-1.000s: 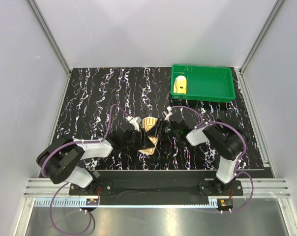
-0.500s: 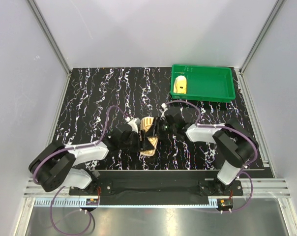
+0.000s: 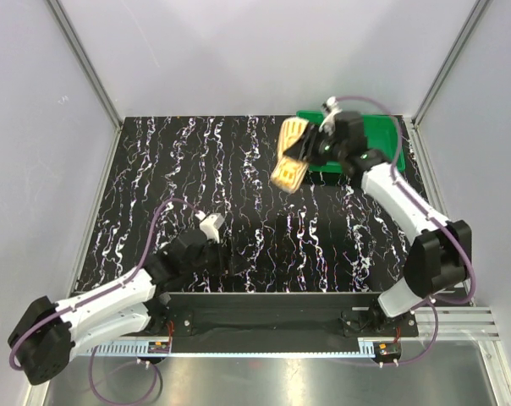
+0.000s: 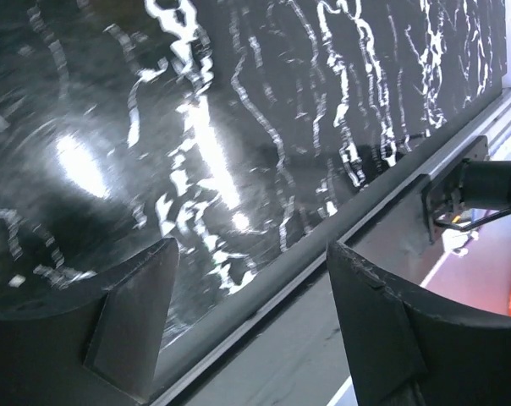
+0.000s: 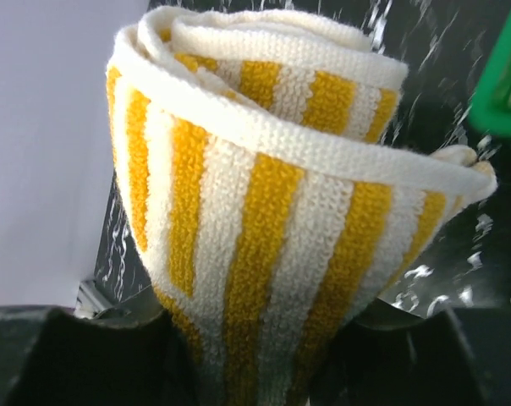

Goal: Roll the towels
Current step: Place the rolled towel into the container

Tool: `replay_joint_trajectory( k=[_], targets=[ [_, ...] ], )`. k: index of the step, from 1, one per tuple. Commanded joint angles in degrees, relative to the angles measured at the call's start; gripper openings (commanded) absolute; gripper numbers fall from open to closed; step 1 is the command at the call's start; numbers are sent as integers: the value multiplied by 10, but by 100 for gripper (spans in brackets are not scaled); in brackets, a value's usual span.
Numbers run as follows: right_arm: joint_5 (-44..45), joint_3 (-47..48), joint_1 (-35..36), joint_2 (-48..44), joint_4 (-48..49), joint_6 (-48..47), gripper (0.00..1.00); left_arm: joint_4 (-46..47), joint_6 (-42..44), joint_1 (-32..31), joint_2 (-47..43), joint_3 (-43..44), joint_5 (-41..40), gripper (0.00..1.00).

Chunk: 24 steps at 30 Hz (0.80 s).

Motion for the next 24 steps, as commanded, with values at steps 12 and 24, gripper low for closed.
replay_joint_trajectory(
  k=[12,24],
  targets=[
    [-243,287,-244,191,-50,-56,25,212,-41,-4,4,-156,-70,74],
    [-331,552,-278,463,-152,-129,26,264,-33,-5,126,-124,-50,71]
  ],
)
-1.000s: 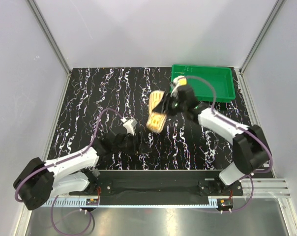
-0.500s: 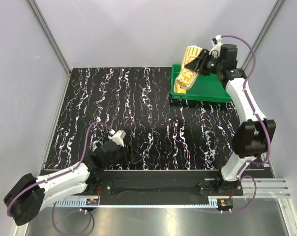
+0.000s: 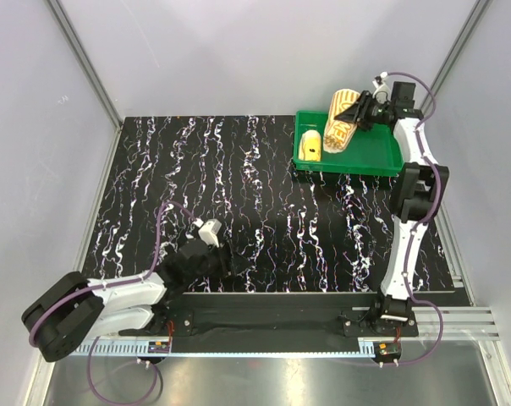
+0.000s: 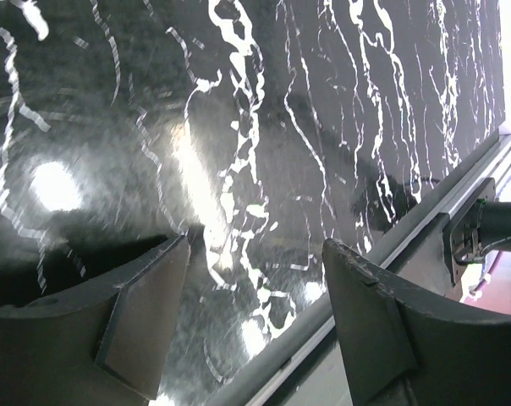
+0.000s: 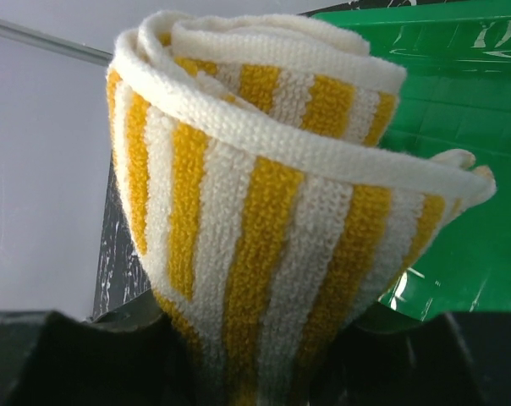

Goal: Roll the towels
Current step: Place the rolled towel into the container

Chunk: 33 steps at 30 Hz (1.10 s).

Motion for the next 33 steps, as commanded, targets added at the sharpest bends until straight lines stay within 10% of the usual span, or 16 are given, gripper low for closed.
replay_joint_trajectory(
  k=[1,26,33],
  targets=[
    [-65,73,6,50,-23,-30,26,-10,14,-2,38,7,-4,71],
    [0,99,15,173,-123,-141,31,3,15,3,65,14,-7,71],
    [85,118,43,174,-167,-175,59,6,16,4,72,15,-5,71]
  ],
)
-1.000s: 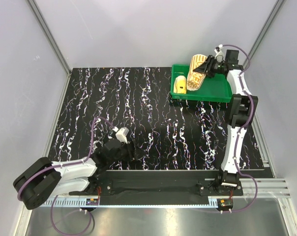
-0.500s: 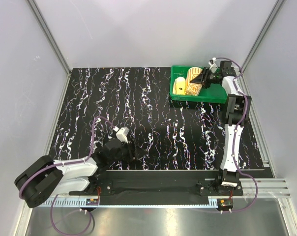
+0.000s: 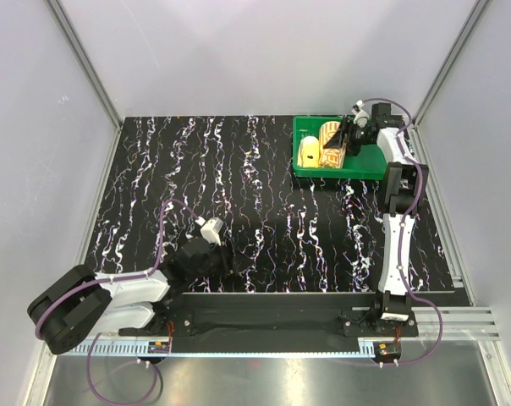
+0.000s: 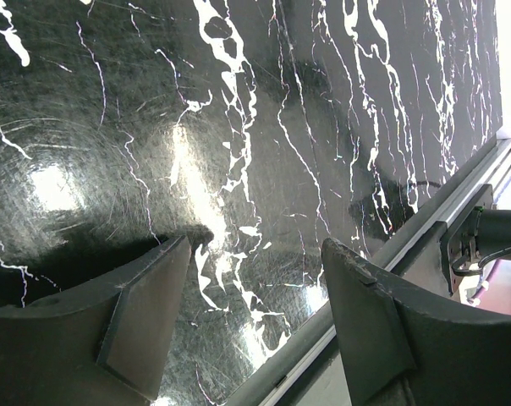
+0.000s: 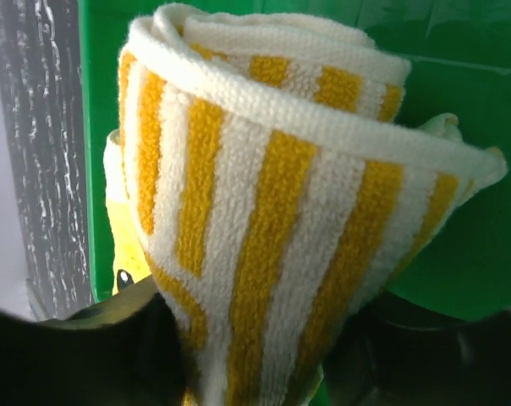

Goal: Roll the towels
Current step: Place the rolled towel into the container

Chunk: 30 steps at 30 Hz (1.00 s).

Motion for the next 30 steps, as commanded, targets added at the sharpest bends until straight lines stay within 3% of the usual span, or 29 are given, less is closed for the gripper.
replay_joint_trajectory(
  k=[1,5,16,23,30],
  targets=[
    [74,23,26,-1,-48,-46,69,-36,15,3,17,0,-7,71],
    [108,18,30,-5,-55,-43,86,-35,15,4,16,-1,-7,71],
    [154,9,29,-52,-57,-38,100,-32,15,6,18,-2,-5,71],
    [143,14,23,-68,-41,-13,100,-31,16,6,20,-2,-4,71],
    [75,-1,17,-82,-5,23,100,-30,16,6,22,-1,-4,71]
  ],
)
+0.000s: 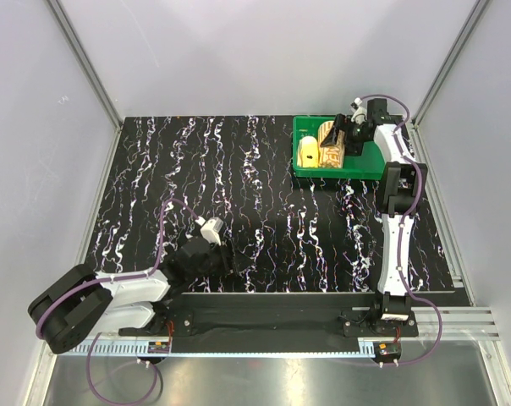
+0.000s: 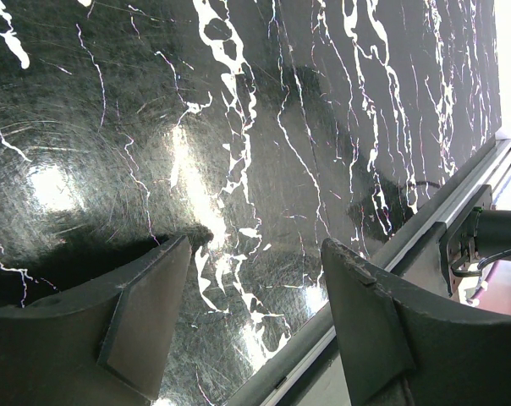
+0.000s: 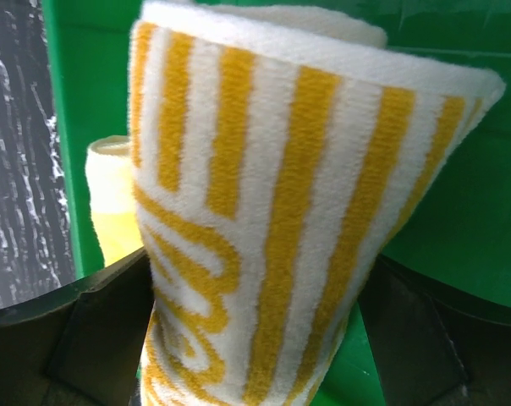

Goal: Roll the towels
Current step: Place the rolled towel into the container

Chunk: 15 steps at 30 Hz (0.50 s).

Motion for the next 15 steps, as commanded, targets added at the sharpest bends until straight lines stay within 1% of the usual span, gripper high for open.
replay_joint_trajectory(
  k=[1,7,15],
  targets=[
    [-42,2,-5,-54,27,26,100,-37,16,3,17,-2,-7,70],
    [-31,9,-5,-64,25,37,100,-37,16,4,18,-2,-6,70],
    [38,31,-5,-80,-17,23,100,-36,16,4,21,0,-5,70]
  ],
)
